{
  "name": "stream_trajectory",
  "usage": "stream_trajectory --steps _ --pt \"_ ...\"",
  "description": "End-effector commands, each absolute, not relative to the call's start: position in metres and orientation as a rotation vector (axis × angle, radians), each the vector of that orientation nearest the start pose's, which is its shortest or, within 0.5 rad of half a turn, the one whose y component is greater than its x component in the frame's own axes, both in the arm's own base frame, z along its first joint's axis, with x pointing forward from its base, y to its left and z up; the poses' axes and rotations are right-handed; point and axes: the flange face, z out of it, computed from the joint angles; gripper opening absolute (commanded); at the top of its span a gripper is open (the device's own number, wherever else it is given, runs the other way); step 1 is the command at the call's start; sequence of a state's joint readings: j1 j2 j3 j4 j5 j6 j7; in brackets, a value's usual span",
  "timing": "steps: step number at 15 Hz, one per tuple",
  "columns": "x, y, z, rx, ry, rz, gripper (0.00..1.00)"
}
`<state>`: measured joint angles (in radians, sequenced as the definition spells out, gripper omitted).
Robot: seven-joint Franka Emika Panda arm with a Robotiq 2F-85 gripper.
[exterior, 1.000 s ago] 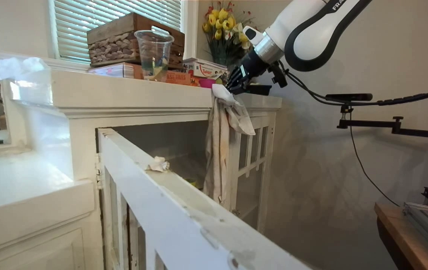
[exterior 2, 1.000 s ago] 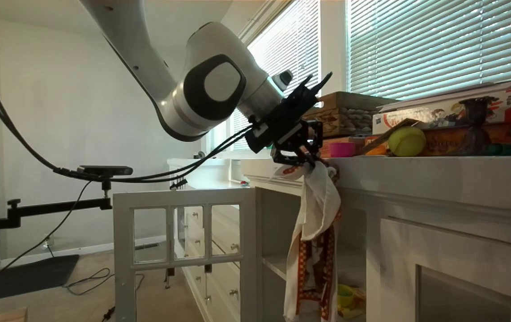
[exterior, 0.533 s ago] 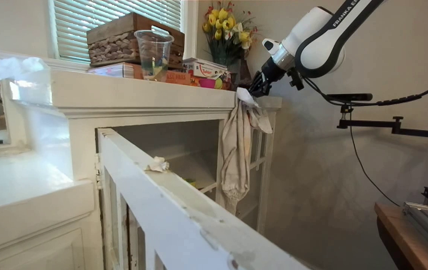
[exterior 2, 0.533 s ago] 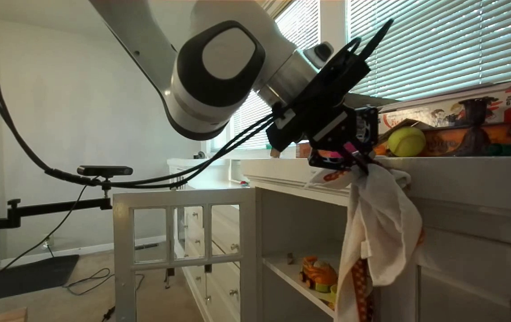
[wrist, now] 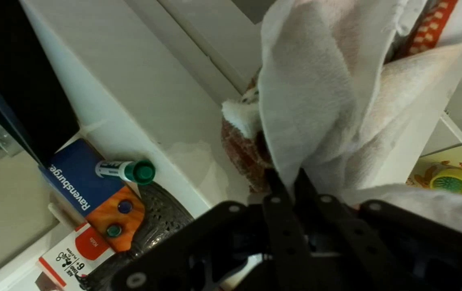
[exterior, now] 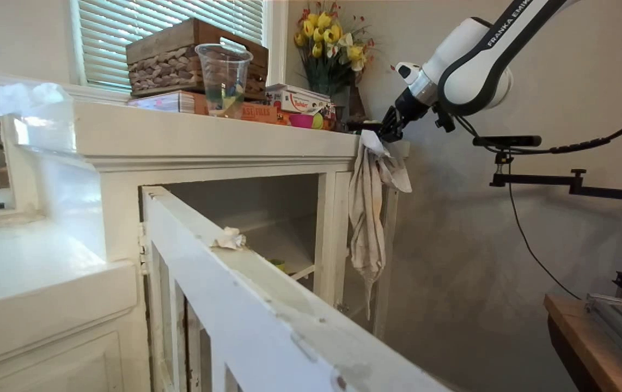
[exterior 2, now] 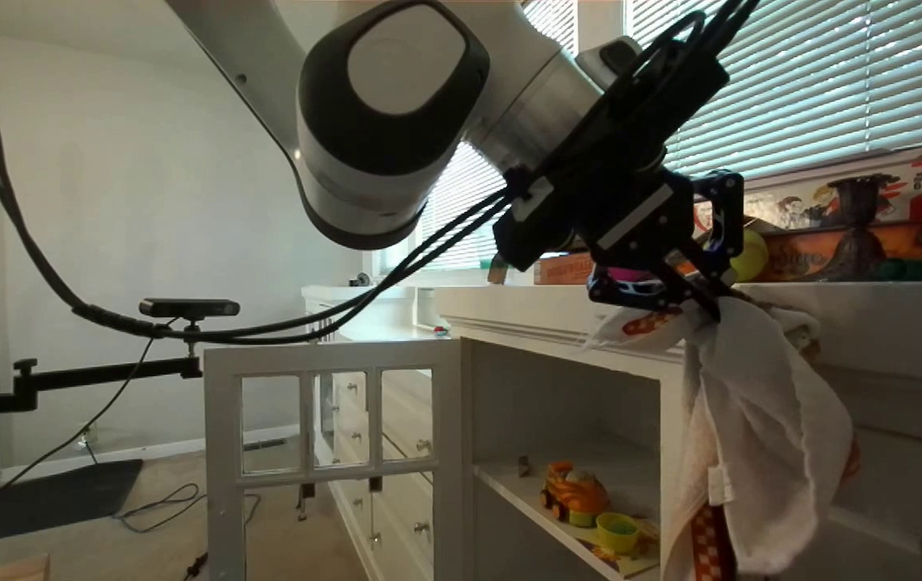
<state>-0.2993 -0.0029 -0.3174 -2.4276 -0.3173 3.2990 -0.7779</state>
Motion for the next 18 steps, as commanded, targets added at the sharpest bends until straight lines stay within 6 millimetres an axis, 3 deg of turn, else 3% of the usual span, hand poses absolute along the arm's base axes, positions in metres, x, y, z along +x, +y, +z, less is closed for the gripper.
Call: stream_trajectory --steps 1,5,8,14,18 --pt "0.456 -0.284 0.412 2.311 0.605 0.780 0.03" --pt "0.460 -0.283 0.413 2.310 0.612 0.777 0.03" --pt "0.473 -0.266 0.418 2.294 0.650 0.809 0.03" --pt "0.517 -0.184 0.429 2.255 0.826 0.912 0.03" --pt "0.522 -0.157 0.424 2.273 0.884 0.908 0.03"
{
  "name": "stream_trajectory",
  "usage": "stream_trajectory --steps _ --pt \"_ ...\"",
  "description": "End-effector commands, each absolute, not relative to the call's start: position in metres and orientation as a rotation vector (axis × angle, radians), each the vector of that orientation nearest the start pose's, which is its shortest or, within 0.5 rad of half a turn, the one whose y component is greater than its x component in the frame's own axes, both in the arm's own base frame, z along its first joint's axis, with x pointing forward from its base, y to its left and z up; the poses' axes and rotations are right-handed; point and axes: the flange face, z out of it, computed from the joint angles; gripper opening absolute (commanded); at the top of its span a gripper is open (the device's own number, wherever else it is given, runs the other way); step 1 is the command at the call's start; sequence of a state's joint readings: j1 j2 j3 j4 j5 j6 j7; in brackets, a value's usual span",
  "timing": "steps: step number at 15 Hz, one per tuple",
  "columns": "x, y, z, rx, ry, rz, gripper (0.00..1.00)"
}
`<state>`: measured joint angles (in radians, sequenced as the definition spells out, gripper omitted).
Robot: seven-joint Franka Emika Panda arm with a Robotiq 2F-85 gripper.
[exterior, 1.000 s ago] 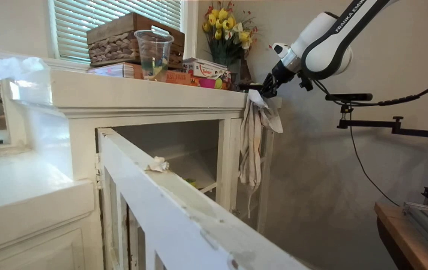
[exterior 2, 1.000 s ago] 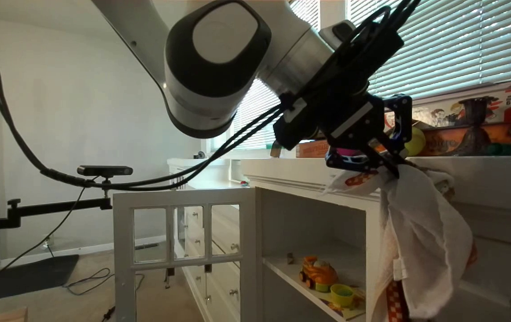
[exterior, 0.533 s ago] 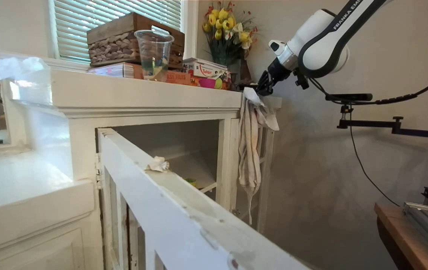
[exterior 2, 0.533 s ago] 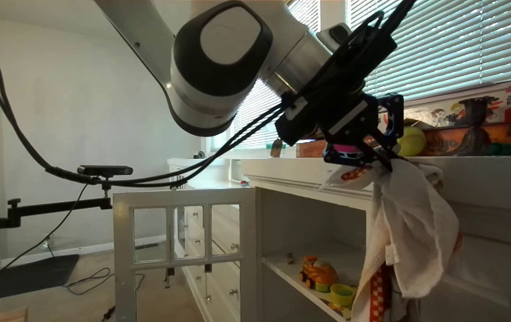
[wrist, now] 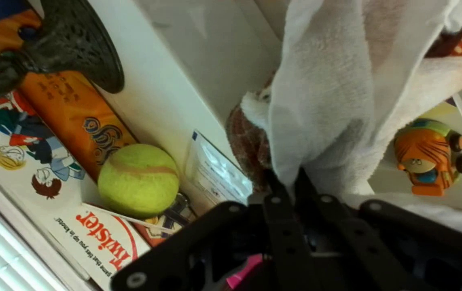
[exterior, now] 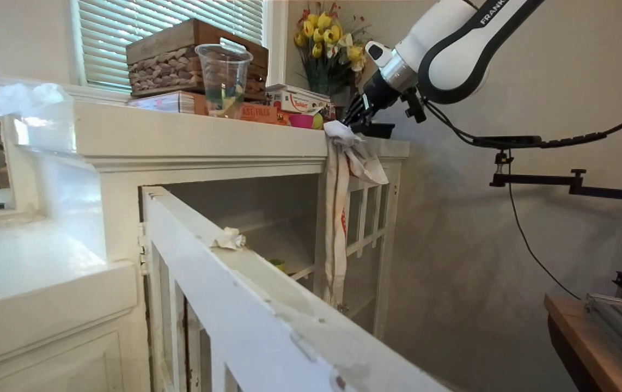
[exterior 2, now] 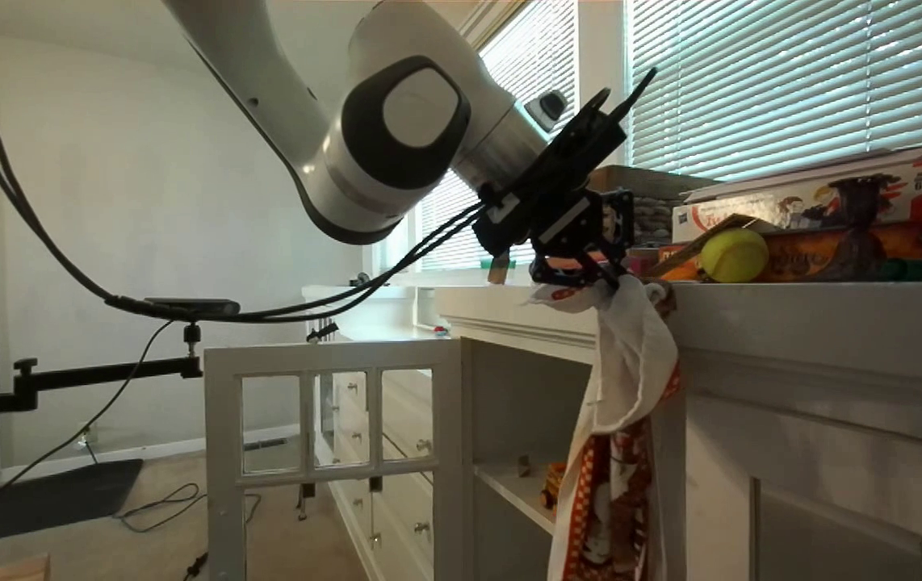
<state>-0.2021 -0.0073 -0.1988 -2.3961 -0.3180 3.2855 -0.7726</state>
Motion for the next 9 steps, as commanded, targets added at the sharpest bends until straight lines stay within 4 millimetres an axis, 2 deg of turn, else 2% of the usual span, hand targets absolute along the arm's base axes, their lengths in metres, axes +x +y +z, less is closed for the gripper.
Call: stream_trajectory --steps 1,9 --pt "0.523 -0.153 0.423 2.269 0.894 0.914 0.03" --pt "0.536 -0.123 0.422 2.251 0.957 0.952 0.03"
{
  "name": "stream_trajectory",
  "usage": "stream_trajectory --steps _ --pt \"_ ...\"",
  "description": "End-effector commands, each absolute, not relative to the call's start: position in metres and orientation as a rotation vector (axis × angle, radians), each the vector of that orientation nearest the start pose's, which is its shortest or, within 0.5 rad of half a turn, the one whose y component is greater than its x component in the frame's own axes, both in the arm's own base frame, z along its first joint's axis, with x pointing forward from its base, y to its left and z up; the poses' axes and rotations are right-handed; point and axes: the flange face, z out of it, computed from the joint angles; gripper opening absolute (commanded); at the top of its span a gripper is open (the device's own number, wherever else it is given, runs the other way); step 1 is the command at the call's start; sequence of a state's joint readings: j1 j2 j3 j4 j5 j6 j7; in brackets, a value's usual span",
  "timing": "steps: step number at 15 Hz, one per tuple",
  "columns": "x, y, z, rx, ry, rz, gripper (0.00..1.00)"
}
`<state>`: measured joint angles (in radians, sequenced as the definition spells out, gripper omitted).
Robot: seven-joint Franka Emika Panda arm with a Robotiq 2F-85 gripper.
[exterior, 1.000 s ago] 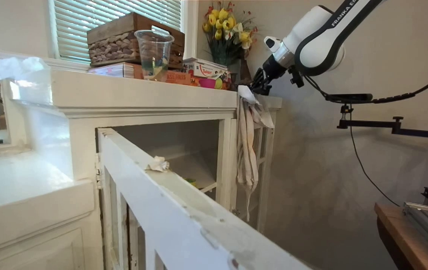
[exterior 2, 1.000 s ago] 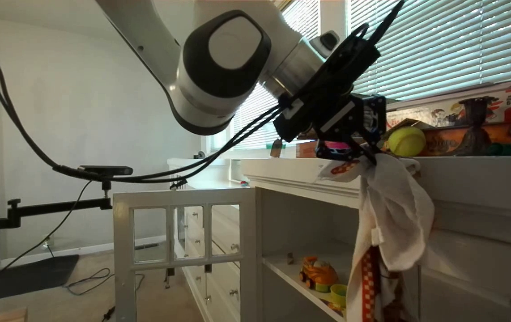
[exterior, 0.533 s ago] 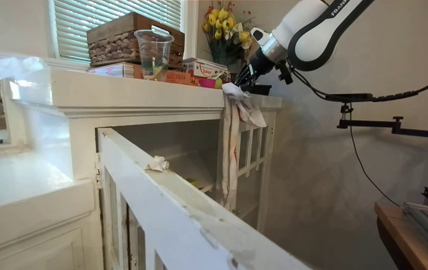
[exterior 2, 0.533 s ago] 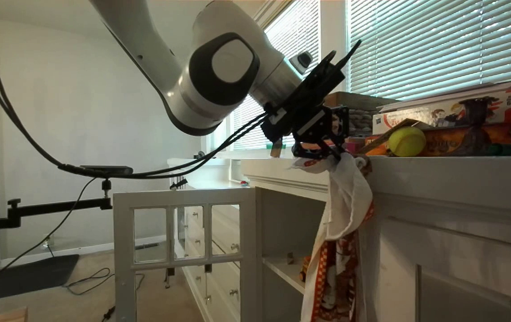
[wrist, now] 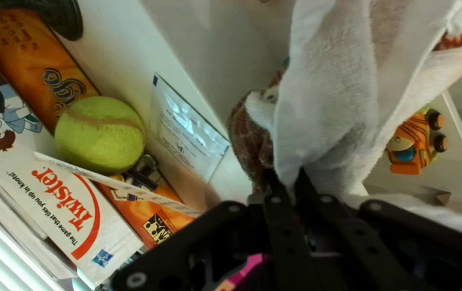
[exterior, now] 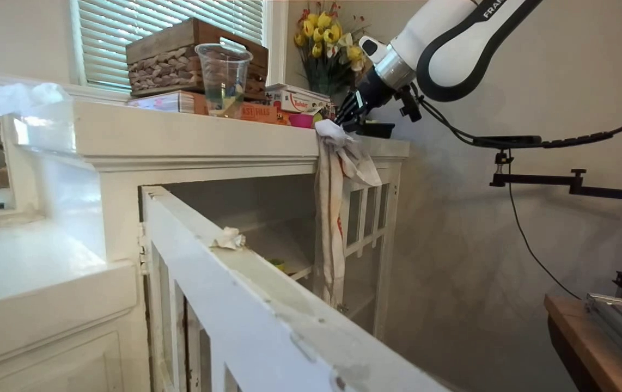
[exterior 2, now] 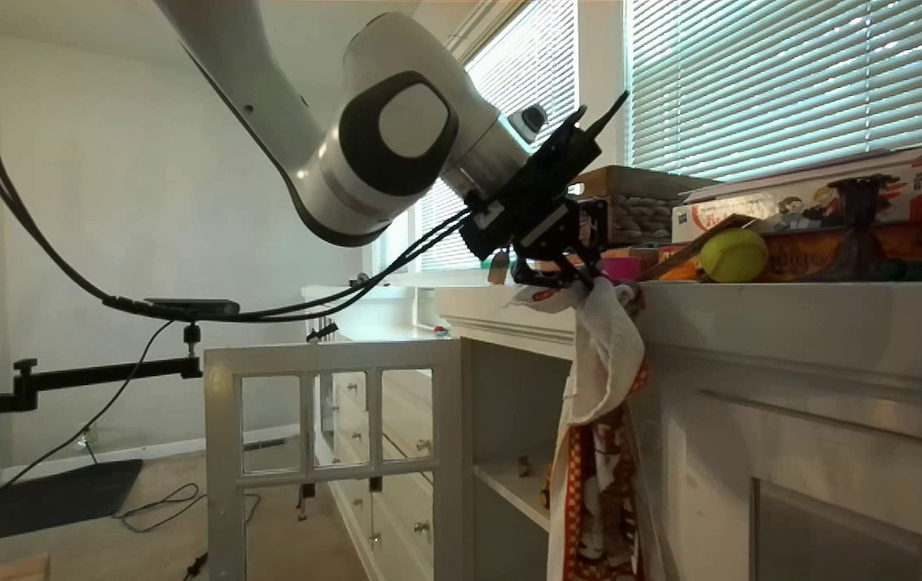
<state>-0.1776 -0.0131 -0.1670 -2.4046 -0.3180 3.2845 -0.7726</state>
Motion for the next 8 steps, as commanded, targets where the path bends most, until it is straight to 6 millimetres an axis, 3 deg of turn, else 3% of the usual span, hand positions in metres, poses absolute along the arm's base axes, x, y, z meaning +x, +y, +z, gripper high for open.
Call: stream_trajectory --steps 1,5,8 --pt "0.537 -0.116 0.423 2.249 0.968 0.960 0.03" --pt "0.543 -0.066 0.432 2.253 1.025 1.023 0.03" --pt "0.551 -0.017 0.437 2.249 1.095 1.081 0.03"
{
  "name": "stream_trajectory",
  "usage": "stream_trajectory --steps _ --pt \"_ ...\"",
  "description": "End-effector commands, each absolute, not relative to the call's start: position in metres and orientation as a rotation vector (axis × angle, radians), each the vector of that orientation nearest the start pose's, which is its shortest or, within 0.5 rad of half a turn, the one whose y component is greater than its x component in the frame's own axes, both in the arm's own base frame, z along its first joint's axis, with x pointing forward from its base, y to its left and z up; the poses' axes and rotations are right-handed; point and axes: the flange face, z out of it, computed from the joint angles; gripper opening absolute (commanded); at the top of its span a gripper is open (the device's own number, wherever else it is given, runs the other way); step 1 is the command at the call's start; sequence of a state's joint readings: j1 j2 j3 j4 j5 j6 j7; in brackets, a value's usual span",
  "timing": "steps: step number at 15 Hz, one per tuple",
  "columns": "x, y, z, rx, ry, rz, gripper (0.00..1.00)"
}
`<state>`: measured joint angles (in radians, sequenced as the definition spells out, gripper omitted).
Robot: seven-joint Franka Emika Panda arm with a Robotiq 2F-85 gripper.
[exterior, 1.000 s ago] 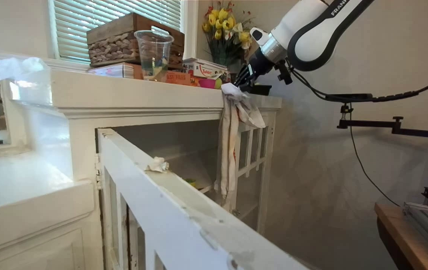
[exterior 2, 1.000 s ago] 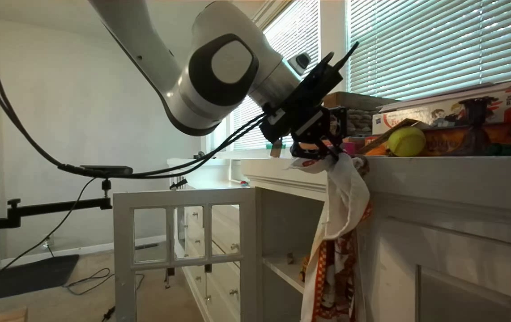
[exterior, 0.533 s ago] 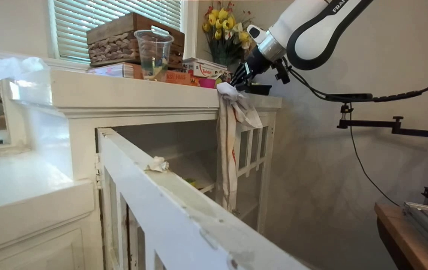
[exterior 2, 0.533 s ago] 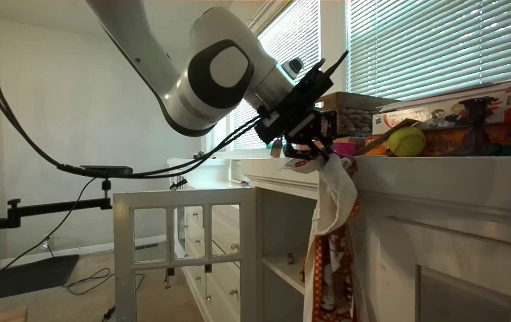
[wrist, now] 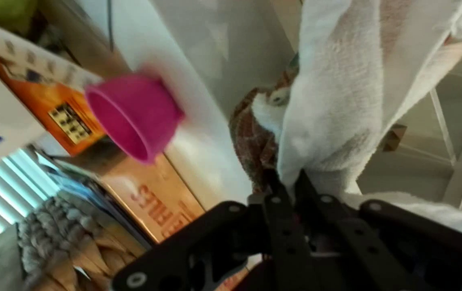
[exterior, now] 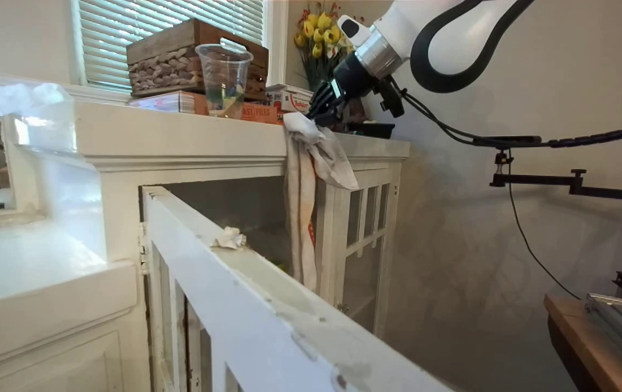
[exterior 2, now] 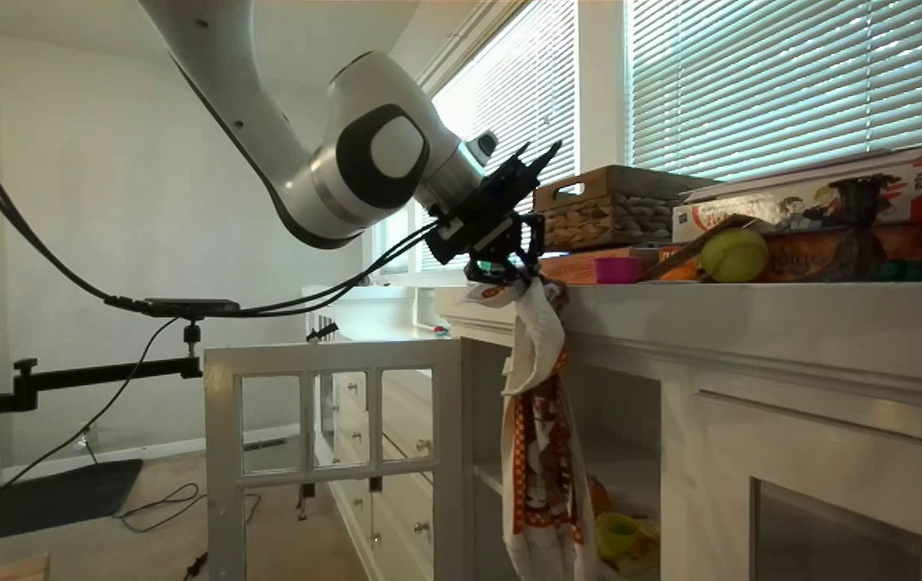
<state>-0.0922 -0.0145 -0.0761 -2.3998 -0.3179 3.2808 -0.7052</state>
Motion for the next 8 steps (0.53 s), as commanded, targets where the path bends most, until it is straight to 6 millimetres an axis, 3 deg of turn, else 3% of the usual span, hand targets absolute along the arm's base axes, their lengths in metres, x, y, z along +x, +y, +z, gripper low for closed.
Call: stream_trajectory --steps 1,4,8 --pt "0.554 -0.001 0.438 -2.904 -1.448 -1.427 0.03" --pt "0.560 0.029 0.442 -2.839 -1.495 -1.456 0.03" --pt "0.564 0.041 0.442 -2.811 -1.523 -1.466 0.03"
